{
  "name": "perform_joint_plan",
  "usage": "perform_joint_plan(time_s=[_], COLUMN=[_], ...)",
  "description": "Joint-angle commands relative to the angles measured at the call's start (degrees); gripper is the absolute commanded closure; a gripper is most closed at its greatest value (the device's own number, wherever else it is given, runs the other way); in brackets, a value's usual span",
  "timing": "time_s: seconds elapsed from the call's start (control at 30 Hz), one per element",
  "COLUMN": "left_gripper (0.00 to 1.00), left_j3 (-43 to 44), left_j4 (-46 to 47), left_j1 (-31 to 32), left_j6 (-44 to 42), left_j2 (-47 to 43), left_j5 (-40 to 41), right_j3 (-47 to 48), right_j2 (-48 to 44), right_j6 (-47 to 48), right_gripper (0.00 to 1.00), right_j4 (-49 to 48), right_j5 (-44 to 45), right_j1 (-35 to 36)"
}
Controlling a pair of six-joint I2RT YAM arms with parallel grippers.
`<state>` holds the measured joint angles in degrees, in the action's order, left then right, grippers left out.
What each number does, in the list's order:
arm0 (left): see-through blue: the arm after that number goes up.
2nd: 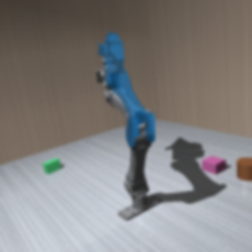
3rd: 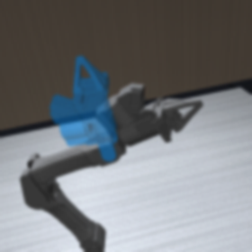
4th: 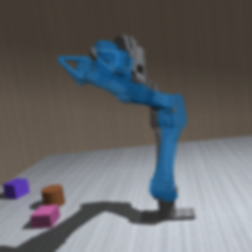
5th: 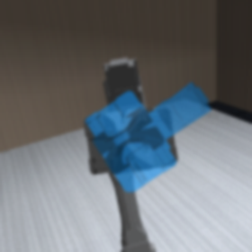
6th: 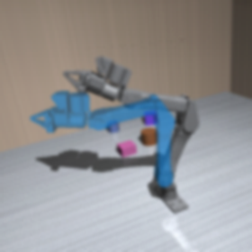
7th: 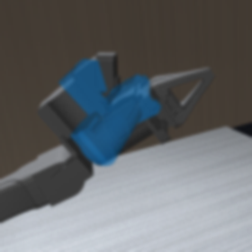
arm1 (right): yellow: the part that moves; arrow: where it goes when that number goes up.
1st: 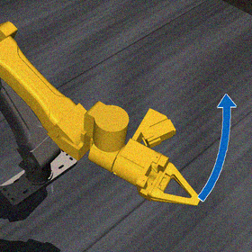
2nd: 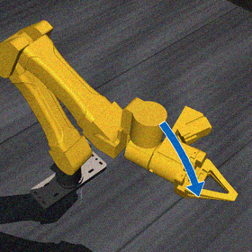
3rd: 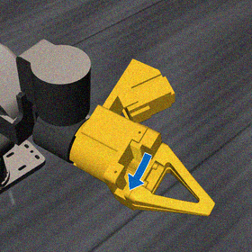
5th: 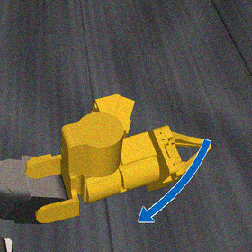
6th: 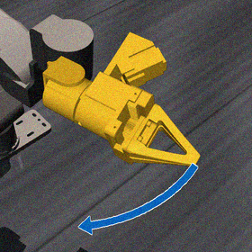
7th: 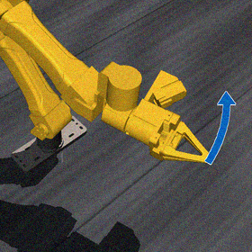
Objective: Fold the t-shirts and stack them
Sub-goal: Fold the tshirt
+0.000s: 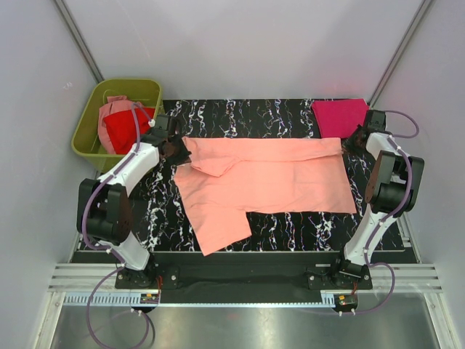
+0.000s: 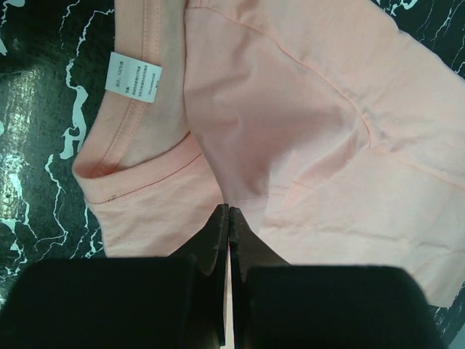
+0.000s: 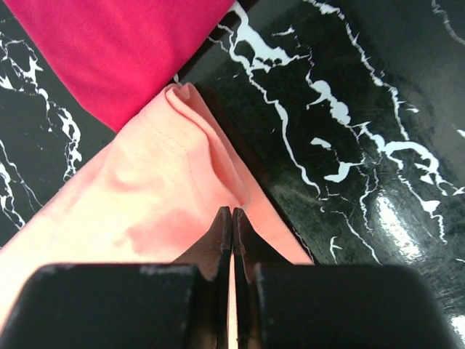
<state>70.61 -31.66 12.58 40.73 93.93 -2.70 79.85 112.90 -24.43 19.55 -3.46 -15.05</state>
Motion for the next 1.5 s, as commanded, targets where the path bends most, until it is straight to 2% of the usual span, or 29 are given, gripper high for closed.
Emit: perform_joint_plan(time_s=[0.0, 0.2, 0.33, 0.47, 0.7, 0.77, 0.87, 0.97, 1.0, 1.03, 1.1, 1.3, 1.47], left_gripper=[1.00, 1.00, 1.00, 1.00, 1.00, 1.00, 1.00, 0.80, 0.70, 0.66, 0.60, 0.54, 0.54], left_j3=[0.50, -1.35, 2.59, 5.24, -2.29, -5.11, -7.06, -7.51, -7.16, -6.72, -4.70, 1.63, 2.61], left_j4=[0.02, -0.33, -4.36, -5.34, -3.06, -1.74, -0.51, -0.51, -0.77, -1.21, -1.56, -2.09, -0.78], left_j1=[0.34, 0.60, 0.34, -0.27, 1.48, 1.83, 2.10, 2.45, 2.45, 2.45, 2.45, 2.45, 2.45], left_j6=[-0.92, -1.18, -2.50, -2.15, -2.76, -2.94, -3.20, -3.55, -3.73, -3.90, -4.87, -6.89, -7.25], left_j2=[-2.69, -5.16, -5.07, -5.68, -6.04, -5.43, -5.07, -5.34, -5.51, -5.60, -5.95, -3.94, 2.21], left_j5=[1.56, 1.56, 4.72, 3.23, -1.34, -2.57, -4.24, -5.30, -5.39, -5.73, -6.79, -5.12, -6.00], right_j3=[2.59, 1.88, 4.07, 5.58, 1.45, 1.35, 2.49, 4.51, 5.04, 5.40, 6.63, 2.68, 1.80], right_j2=[-0.67, -0.92, -1.28, -1.28, -0.40, 0.12, 0.13, -0.92, -1.28, -1.80, -2.60, -3.92, 0.55], right_j6=[1.05, 1.49, 1.92, 2.36, 1.49, 1.13, 0.87, 0.26, 0.08, -0.36, -0.97, -3.61, -3.96], right_gripper=[1.00, 1.00, 1.00, 1.00, 1.00, 0.97, 0.86, 0.73, 0.71, 0.66, 0.64, 0.67, 0.71], right_j4=[0.75, 1.63, 2.06, 2.68, 2.07, 2.24, 3.91, 6.98, 8.82, 9.79, 13.30, 9.82, 5.15], right_j5=[2.93, 5.14, 4.78, 4.78, 5.13, 5.57, 7.15, 9.08, 9.44, 9.88, 10.49, 0.57, -3.82], right_j1=[0.11, 0.11, 0.19, 0.11, 0.11, 0.11, 0.11, 0.11, 0.11, 0.11, 0.11, 0.46, 0.46])
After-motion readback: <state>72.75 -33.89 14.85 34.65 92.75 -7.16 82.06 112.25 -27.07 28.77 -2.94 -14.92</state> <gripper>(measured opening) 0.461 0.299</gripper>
